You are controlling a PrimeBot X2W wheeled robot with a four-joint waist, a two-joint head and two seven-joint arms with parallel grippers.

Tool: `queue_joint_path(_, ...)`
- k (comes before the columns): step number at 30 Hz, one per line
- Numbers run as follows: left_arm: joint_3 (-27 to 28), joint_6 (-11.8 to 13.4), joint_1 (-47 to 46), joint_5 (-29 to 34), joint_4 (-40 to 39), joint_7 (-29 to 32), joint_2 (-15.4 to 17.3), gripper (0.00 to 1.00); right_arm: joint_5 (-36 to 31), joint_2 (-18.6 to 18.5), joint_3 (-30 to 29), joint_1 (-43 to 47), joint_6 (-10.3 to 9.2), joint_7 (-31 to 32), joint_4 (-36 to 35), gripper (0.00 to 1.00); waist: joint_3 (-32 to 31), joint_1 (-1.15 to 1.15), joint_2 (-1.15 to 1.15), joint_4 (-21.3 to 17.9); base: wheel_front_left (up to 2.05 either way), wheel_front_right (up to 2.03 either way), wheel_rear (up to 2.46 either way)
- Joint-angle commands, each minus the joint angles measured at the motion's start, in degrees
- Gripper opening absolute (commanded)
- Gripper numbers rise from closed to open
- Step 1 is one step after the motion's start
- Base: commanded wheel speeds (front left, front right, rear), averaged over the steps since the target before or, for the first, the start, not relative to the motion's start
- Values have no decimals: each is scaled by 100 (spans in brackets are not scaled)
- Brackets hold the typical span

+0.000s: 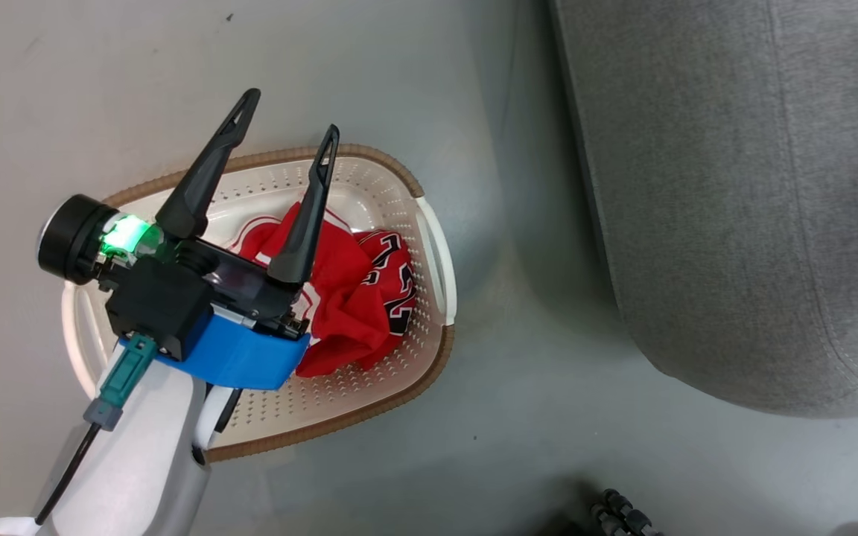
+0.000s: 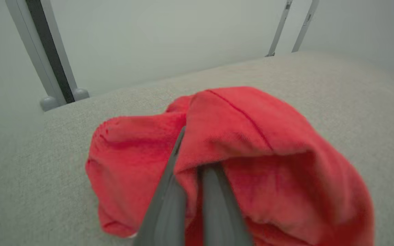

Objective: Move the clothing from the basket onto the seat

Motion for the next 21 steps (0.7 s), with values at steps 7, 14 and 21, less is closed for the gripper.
queue_joint_path(7, -59, -1, -149, -62, 132, -45, -5, 100, -255, -15, -74, 108, 1, -149, 552, 100, -66, -2, 0, 137, 0, 0, 0)
queue_joint_path(14, -86, 8, -95, -136, 369, -63, -117, 100, -439, -69, -19, 268, 1, -229, 741, 100, -404, -2, 0, 178, 0, 0, 0)
queue_joint_path(21, 18, 15, 98, -273, 534, -69, -305, 100, -676, -10, 93, 599, 1, -252, 688, 100, -952, -2, 0, 207, 0, 0, 0)
